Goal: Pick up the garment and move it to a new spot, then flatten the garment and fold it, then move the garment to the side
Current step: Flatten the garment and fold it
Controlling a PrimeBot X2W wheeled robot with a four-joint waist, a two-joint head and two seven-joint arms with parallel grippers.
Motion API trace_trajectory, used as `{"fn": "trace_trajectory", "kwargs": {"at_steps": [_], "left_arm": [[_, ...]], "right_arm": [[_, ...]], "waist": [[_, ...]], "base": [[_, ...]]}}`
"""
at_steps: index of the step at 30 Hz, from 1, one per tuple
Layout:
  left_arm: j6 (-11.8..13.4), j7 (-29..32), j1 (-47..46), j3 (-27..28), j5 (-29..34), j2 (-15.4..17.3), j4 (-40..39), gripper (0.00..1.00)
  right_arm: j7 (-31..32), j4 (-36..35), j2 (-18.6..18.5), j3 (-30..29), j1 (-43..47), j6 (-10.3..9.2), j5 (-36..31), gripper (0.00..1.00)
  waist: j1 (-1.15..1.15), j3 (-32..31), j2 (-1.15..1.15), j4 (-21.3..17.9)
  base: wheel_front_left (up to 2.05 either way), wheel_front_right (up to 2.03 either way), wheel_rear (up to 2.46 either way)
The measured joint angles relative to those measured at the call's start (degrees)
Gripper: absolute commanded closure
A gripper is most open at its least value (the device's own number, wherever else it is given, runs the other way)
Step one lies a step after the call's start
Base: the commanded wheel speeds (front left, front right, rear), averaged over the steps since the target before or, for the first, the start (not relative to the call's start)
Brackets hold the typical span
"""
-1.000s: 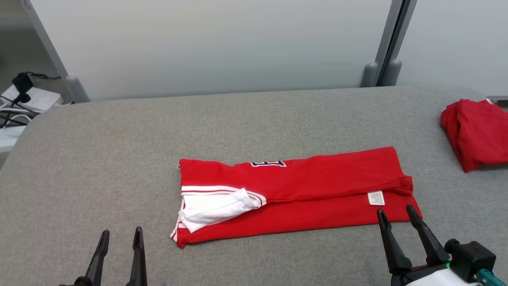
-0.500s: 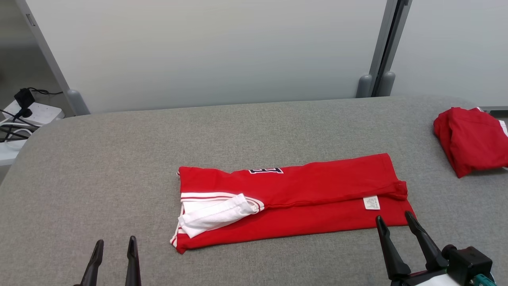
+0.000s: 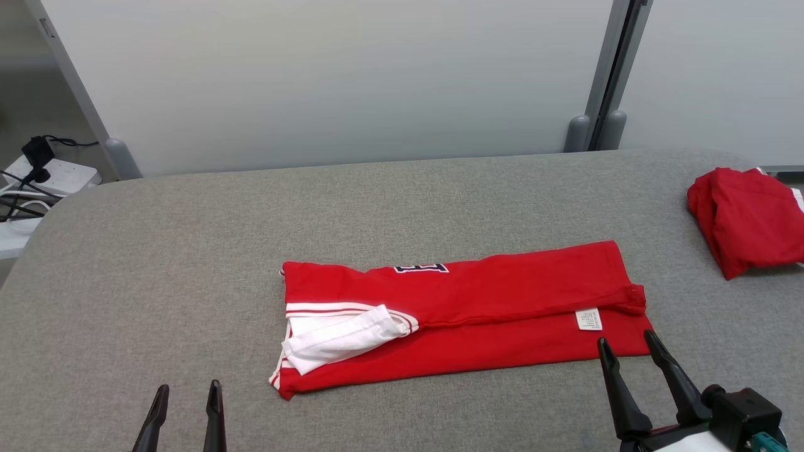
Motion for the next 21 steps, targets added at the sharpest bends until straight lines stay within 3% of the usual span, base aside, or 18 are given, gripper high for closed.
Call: {"fn": "trace_trajectory", "kwargs": {"at_steps": [10, 17, 21], "left_arm": [[-0.45, 0.0, 0.0, -0.16, 0.47, 0.0, 0.18, 0.0], [-0.51, 0.0, -0.03, -0.93, 0.48, 0.0, 0.25, 0.0], [-0.7, 0.0, -0.22, -1.48, 0.58, 0.01, 0.15, 0.0]], "right_arm": [[0.0, 1.31, 0.49, -0.09, -0.04, 0.0, 0.76, 0.0], [0.01, 11.03, 0.11, 0.65, -3.96, 0.0, 5.86, 0.0], [0.01, 16.06, -0.27, -2.18, -9.05, 0.0, 10.15, 0.0]], "waist": [[0.0, -0.04, 0.0, 0.17], [0.0, 0.77, 0.0, -0.22], [0.0, 1.56, 0.0, 0.01]], "base": [[0.0, 0.0, 0.0], [0.0, 0.0, 0.0], [0.0, 0.0, 0.0]]}}
